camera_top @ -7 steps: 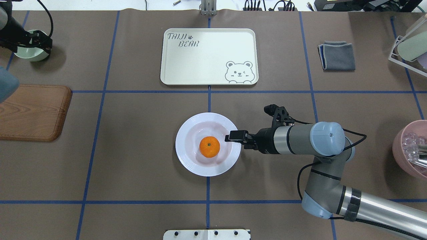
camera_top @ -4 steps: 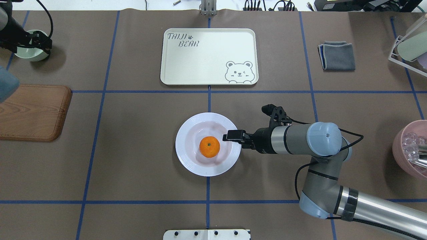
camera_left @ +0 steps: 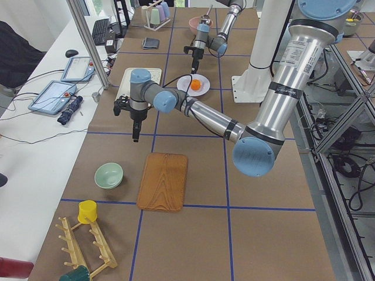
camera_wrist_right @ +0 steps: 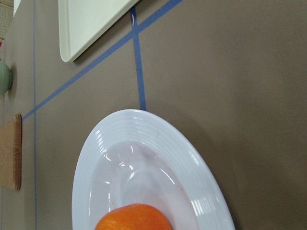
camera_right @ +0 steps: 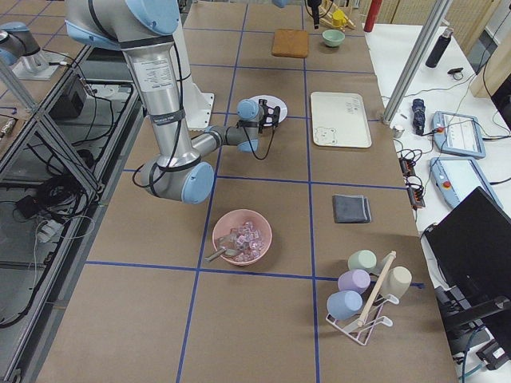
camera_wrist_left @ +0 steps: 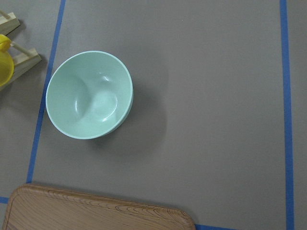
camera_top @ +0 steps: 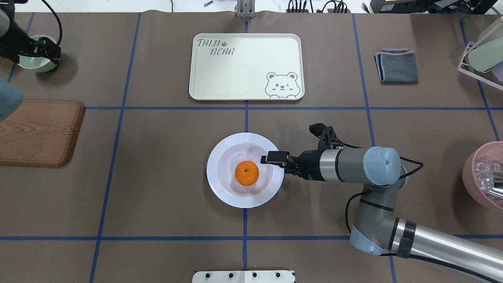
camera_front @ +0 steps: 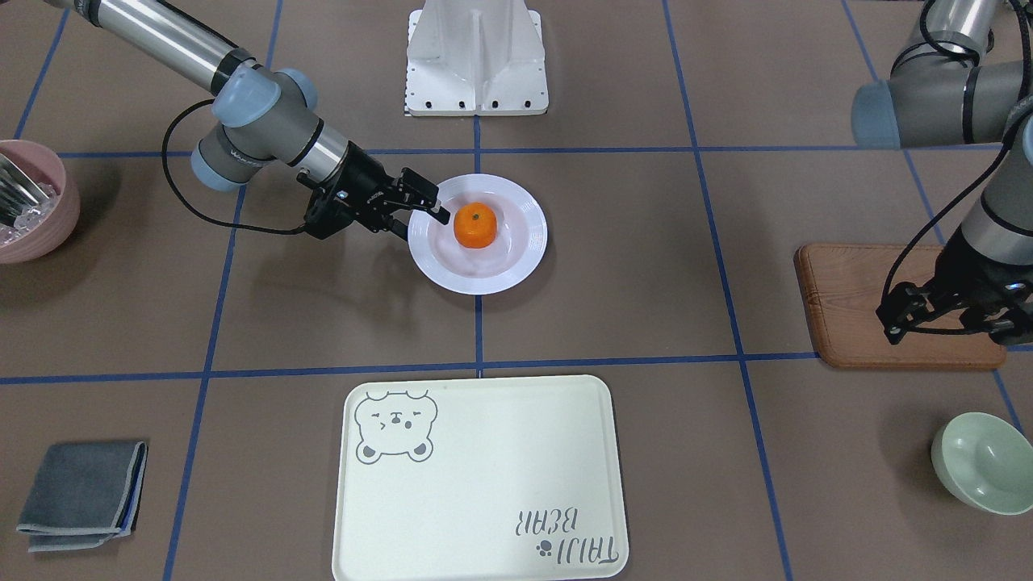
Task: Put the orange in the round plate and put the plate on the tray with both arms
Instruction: 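Move the right gripper to the white plate's rim and grasp it, then slide the plate with the right gripper away from the robot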
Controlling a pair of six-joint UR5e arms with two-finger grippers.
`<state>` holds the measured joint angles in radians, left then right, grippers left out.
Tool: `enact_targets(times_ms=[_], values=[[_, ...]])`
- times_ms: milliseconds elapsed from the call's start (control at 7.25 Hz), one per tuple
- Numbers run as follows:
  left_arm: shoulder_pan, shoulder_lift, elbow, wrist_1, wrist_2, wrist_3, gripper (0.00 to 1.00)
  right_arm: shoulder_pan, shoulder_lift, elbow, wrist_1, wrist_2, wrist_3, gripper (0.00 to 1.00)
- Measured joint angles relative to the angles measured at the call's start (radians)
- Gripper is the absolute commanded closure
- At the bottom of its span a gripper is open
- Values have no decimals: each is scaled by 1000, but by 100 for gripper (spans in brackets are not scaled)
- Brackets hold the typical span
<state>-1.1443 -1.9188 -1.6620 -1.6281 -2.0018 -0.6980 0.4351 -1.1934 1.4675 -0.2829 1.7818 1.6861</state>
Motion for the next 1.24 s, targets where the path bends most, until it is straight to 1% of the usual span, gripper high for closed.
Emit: enact_targets(times_ms=[1241], values=[[0, -3, 1, 1, 0, -1, 2, -17, 33, -40, 14, -5, 8, 0]])
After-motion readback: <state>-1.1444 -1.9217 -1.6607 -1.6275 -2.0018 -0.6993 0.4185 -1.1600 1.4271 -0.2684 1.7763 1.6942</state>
